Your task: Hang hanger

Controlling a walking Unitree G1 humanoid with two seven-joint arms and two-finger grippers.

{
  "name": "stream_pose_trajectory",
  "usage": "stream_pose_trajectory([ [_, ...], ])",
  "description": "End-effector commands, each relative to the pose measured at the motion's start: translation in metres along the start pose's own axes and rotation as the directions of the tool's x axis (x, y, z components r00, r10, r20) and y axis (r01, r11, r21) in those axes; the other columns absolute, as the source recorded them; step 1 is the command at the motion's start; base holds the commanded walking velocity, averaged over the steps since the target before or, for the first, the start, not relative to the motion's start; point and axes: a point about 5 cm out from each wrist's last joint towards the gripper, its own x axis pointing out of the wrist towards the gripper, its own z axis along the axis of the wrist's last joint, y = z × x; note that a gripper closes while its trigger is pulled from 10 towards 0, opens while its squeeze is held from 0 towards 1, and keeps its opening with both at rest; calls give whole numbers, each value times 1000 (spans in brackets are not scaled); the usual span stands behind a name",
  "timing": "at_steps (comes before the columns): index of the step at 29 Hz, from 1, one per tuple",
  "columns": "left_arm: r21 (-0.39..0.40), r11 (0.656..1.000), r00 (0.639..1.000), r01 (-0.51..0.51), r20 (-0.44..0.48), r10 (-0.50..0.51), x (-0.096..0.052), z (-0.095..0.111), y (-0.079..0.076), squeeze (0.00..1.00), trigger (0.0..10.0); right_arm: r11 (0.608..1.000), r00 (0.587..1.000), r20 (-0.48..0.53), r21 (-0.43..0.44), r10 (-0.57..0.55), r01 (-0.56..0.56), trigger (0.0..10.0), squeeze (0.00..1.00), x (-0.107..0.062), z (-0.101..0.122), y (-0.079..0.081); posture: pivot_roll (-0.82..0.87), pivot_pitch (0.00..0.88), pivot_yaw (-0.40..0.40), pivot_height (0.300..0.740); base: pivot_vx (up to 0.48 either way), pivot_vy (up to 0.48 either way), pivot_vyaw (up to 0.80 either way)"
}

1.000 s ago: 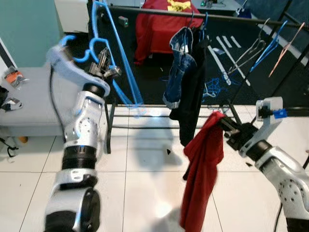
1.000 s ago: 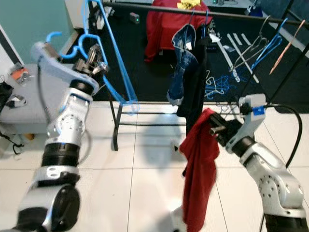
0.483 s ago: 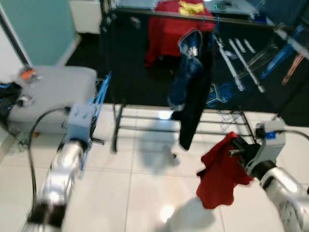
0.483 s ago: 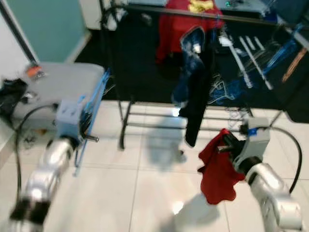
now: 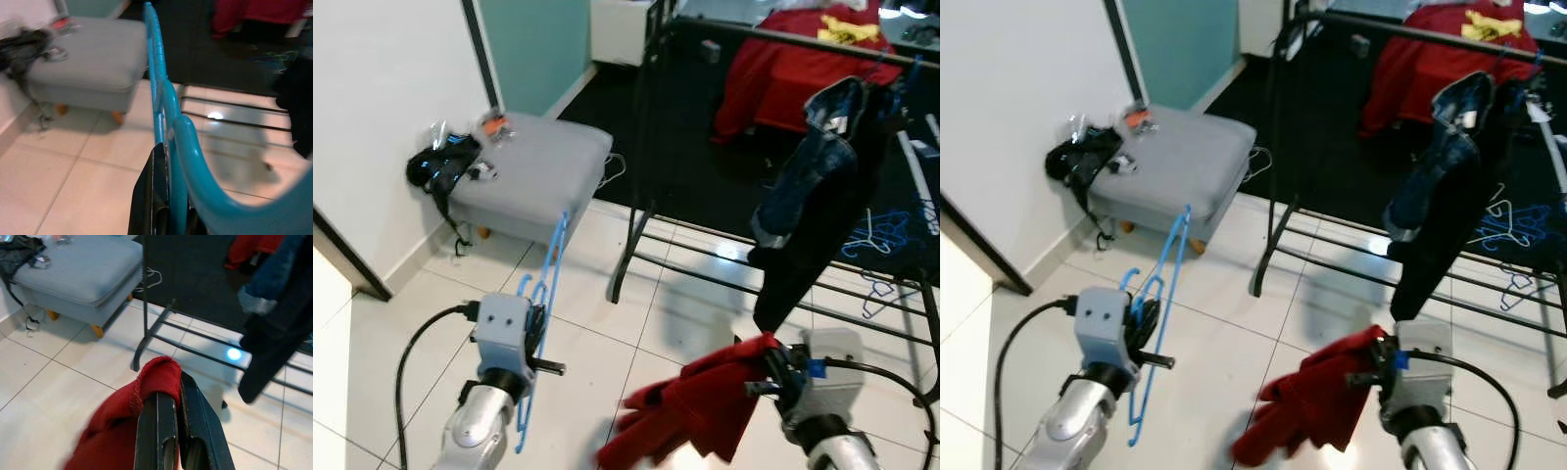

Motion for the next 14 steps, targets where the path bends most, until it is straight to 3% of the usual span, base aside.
stream_pose_trajectory([
  [1,5,1000,999,23,-26,-23,1,-2,-7,0,10000,1000,1000,18,-13,-5,5,10000,0,4,1,-2,-22,165,-50,740,0,0,794],
  [14,5,998,997,68,-32,-68,0,-4,-12,0,10000,1000,999,35,-2,9,-9,10000,0,6,0,5,-14,135,-49,740,0,0,794],
])
